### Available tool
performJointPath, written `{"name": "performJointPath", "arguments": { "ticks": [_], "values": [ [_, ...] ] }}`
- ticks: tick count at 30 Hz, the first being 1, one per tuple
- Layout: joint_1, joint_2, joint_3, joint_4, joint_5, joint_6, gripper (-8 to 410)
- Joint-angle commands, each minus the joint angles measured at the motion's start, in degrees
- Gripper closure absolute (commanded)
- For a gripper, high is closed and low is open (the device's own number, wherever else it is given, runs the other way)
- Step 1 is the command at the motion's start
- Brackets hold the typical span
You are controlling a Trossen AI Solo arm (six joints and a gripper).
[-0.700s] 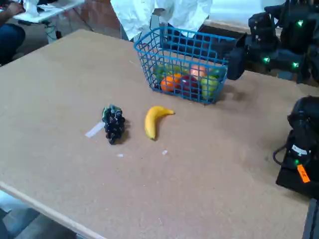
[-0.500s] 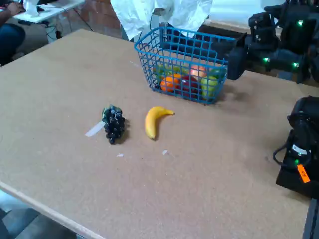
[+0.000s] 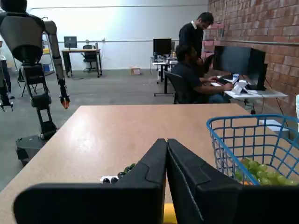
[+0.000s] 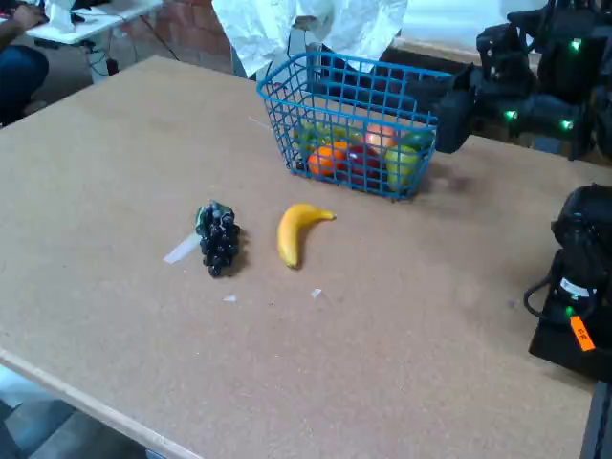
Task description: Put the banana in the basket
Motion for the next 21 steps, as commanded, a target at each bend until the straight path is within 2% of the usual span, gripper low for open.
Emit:
{"name": "performJointPath", "arguments": {
  "ticks": [1,9,13,21],
  "values": [
    [0.0,-0.02,0.07,0.22,-0.04,0.17,402],
    [0.0,-0.02,0.07,0.37,-0.07,0.31,402],
    [0.0,0.0,0.26,2.71,-0.04,-0.61,402],
    [0.0,4.66,9.64,0.04,-0.07,-1.09,402]
  ]
}}
